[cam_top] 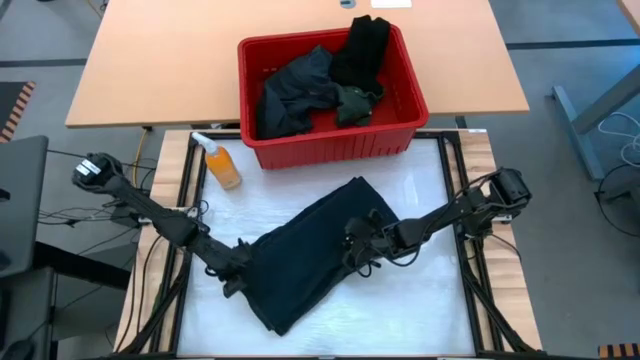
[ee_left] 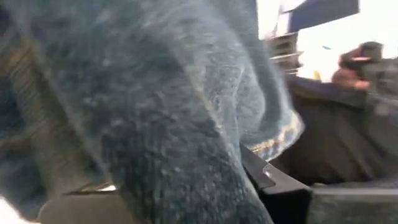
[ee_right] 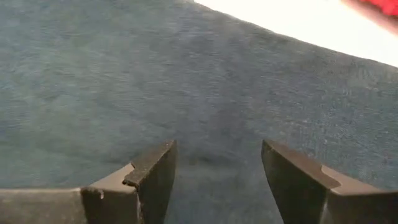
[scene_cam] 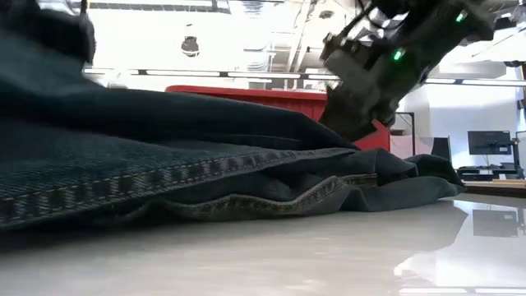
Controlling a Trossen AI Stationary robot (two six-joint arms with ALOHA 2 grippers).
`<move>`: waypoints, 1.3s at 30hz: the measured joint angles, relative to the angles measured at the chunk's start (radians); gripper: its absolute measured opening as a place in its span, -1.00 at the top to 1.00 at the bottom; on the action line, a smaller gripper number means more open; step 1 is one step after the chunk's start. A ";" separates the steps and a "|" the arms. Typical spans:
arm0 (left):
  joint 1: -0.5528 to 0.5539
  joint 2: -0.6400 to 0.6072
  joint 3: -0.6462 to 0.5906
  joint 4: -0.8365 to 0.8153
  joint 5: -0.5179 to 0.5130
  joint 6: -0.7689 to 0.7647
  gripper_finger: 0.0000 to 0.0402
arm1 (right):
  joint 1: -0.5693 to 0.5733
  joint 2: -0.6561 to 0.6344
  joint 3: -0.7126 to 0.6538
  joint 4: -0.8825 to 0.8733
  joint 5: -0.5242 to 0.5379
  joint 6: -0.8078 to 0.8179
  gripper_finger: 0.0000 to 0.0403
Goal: Fold Laundry from Bin
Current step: Fold the dark blue jeans
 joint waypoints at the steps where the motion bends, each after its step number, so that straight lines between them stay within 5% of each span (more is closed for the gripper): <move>1: 0.004 -0.021 0.017 -0.001 0.003 0.028 0.91 | 0.005 -0.015 0.000 -0.006 0.000 -0.008 -0.31; 5: 0.029 -0.104 0.103 -0.025 -0.023 0.162 0.91 | 0.028 -0.096 0.000 -0.058 0.030 -0.019 -0.31; 12: 0.148 -0.160 0.265 -0.243 -0.287 0.369 0.91 | 0.100 -0.239 0.001 -0.081 0.137 -0.021 -0.31; 21: 0.235 -0.129 0.302 -0.465 -0.113 0.337 0.91 | 0.195 -0.204 0.001 -0.165 0.174 0.072 -0.31; 32: 0.173 0.014 0.301 -0.607 -0.057 0.211 0.90 | 0.091 -0.082 -0.002 -0.402 0.184 0.249 -0.31; 39: 0.174 0.066 0.301 -0.734 0.024 0.234 0.57 | 0.040 -0.062 -0.001 -0.298 0.107 0.147 -0.31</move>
